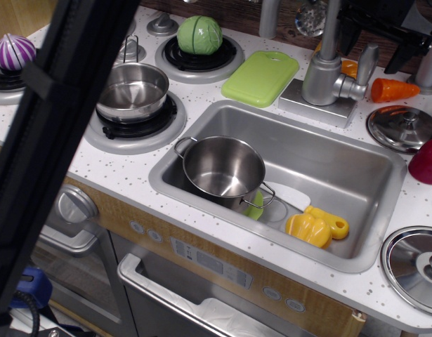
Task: Turn lever vertical to front
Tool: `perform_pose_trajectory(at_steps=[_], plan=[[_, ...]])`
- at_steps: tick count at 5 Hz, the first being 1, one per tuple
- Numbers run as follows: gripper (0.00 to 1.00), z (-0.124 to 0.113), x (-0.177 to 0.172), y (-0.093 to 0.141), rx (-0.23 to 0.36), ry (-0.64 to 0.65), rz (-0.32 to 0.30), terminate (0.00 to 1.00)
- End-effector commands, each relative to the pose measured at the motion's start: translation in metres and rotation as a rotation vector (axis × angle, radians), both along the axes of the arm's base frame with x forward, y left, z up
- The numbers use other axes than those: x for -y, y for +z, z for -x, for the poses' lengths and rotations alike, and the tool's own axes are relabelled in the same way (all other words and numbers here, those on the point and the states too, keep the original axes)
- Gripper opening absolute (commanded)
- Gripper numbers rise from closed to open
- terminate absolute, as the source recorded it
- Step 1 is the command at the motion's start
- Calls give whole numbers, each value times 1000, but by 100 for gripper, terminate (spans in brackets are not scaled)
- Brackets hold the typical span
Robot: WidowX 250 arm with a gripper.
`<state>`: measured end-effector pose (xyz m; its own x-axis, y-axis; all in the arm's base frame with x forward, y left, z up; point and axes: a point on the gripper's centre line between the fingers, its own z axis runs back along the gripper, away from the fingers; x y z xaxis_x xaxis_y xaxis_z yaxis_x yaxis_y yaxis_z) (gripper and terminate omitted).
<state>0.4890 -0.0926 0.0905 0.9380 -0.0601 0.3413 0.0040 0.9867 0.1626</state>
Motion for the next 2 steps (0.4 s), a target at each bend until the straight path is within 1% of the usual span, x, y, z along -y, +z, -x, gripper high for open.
perform_pose_trajectory(at_steps=[1,2], plan=[[0,-14,2,25,89,6,19,0],[0,-11,10,25,69,30,30,0]])
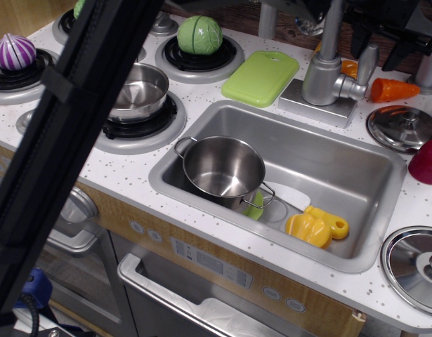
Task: Turn lever vertical to front
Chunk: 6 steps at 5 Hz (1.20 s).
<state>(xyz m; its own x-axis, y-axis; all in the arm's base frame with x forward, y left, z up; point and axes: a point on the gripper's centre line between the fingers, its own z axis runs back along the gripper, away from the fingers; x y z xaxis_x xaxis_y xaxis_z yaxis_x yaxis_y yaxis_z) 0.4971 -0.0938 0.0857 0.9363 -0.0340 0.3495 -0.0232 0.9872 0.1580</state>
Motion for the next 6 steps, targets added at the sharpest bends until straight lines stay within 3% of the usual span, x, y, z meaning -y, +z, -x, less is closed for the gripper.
perform_pose_trajectory(at_steps=[1,3,4,6], plan=[[0,16,21,32,32,61,19,0],[0,45,32,25,-46,100,85,0],[0,47,28,13,-72,102,136,0],[0,52,32,-10,-72,110,182,0]])
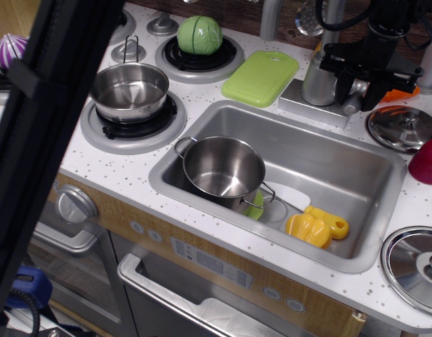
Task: Turn lever vertical to front
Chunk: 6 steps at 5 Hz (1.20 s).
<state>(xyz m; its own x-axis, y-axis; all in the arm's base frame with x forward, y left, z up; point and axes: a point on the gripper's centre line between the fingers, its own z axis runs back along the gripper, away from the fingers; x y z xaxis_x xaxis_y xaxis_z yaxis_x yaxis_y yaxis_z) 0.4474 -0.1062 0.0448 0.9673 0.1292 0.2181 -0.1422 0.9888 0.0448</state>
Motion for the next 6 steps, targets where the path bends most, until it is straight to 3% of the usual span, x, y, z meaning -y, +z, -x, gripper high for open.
perform_pose_trajectory(at_steps=[1,2,3,5,6], plan=[[0,0,17,24,68,-23,71,0],[0,-2,17,19,69,-28,82,0],[100,-1,15,34,40,-37,62,0],[100,18,9,67,-9,-11,8,0],[100,34,16,72,9,6,-46,100]])
